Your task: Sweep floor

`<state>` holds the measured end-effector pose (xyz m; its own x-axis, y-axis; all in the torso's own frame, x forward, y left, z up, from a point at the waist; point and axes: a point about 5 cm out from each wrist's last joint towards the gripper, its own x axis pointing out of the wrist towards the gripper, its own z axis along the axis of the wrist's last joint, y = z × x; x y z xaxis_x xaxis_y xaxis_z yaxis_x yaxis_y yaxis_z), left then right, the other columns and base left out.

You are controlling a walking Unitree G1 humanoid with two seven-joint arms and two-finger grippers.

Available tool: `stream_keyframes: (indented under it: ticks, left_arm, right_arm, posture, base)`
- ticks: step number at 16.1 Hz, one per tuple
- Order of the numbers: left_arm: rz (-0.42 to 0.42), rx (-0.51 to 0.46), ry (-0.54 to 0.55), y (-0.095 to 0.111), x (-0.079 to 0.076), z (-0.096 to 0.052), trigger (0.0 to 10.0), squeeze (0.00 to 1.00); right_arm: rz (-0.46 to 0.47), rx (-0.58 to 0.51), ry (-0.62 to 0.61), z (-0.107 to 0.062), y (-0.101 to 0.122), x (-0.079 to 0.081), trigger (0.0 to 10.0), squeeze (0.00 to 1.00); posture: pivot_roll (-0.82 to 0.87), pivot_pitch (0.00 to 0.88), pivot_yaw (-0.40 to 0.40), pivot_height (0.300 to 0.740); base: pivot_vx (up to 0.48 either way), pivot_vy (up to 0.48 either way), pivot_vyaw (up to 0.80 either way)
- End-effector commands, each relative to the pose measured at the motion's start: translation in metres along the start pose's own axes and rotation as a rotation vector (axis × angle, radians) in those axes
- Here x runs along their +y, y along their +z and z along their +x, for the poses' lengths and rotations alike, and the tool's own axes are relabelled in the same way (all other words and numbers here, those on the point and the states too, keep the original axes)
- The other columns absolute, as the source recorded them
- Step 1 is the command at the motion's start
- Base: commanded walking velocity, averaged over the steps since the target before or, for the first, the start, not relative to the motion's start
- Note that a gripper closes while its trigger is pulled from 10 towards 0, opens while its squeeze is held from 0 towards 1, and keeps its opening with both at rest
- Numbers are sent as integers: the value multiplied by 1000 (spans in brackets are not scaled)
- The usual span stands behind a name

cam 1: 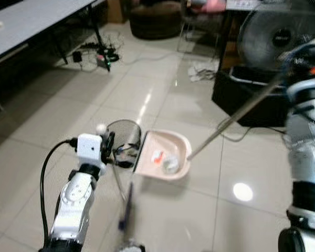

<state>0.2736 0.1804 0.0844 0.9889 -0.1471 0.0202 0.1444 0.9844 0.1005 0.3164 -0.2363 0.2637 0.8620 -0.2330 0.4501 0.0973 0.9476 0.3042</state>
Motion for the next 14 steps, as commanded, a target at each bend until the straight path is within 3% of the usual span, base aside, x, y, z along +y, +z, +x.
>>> stream_keyframes:
  ticks: [1,6,11,14]
  left_arm:
    - [30,-10,25,5,9,-1,10000,0]
    - [38,1,42,4,13,-3,10000,0]
    - [39,9,52,2,14,-4,10000,0]
    - [36,14,69,0,15,-3,10000,0]
  right_arm:
    - [46,-31,33,7,7,14,10000,0]
    - [49,-24,45,12,5,19,10000,0]
    - [52,-28,50,16,4,23,10000,0]
    - [86,-45,5,16,4,17,10000,0]
  posture:
    - [-17,46,48,740]
    - [-9,46,40,740]
    - [-9,46,32,740]
    - [-7,41,31,740]
  base:
    - [319,0,0]
    - [332,0,0]
    - [342,0,720]
    - [341,0,0]
